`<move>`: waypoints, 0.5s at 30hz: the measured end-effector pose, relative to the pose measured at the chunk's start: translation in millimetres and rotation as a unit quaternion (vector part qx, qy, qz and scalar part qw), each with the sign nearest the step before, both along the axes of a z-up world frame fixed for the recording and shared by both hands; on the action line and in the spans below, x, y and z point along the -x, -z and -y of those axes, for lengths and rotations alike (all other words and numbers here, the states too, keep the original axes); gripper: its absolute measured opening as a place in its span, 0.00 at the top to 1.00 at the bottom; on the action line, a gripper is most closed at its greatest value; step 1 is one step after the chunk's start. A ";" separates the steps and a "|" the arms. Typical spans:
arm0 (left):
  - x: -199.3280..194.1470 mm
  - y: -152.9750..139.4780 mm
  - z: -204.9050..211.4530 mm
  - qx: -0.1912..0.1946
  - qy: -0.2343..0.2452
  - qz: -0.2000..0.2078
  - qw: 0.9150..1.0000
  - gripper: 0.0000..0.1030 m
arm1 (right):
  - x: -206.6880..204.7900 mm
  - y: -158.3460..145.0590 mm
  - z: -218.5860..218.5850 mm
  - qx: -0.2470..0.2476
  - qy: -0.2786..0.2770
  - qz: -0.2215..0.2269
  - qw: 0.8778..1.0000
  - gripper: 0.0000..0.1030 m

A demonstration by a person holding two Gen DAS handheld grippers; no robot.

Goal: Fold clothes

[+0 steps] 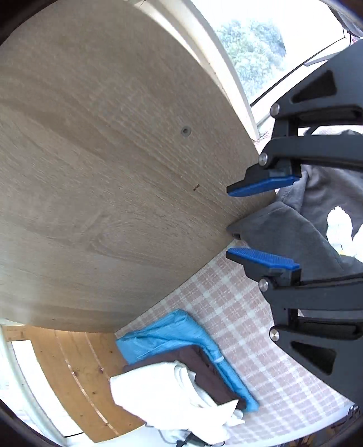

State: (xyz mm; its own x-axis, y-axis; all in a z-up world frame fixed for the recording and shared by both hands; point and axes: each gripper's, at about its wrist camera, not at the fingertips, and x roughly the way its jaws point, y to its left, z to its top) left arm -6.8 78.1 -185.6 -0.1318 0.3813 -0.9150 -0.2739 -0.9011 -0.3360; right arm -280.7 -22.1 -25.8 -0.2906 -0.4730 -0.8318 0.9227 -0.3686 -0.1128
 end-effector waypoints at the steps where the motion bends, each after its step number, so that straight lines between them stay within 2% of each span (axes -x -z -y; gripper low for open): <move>1: -2.7 -1.3 3.5 0.004 -0.005 0.001 1.000 0.54 | -3.1 -13.1 -12.0 0.013 0.003 0.009 1.000 0.63; 4: -19.7 -11.4 24.6 0.006 -0.034 -0.004 0.999 0.56 | -20.8 -54.6 -76.4 0.053 0.010 0.047 0.997 0.57; 6: -33.8 -20.2 42.1 0.003 -0.059 -0.010 0.998 0.56 | -38.1 -66.2 -125.8 0.059 0.023 0.059 0.996 0.51; 8: -53.2 -29.5 62.1 -0.010 -0.082 -0.014 0.997 0.56 | -61.2 -67.7 -176.1 0.061 0.037 0.061 0.996 0.51; 12: -84.7 -37.4 79.5 -0.015 -0.102 -0.023 0.994 0.56 | -120.5 -36.0 -279.5 0.072 0.085 0.120 0.987 0.51; 15: -95.2 -31.9 76.2 -0.033 -0.092 -0.027 0.995 0.56 | -175.3 26.3 -325.4 0.053 0.122 0.150 0.980 0.51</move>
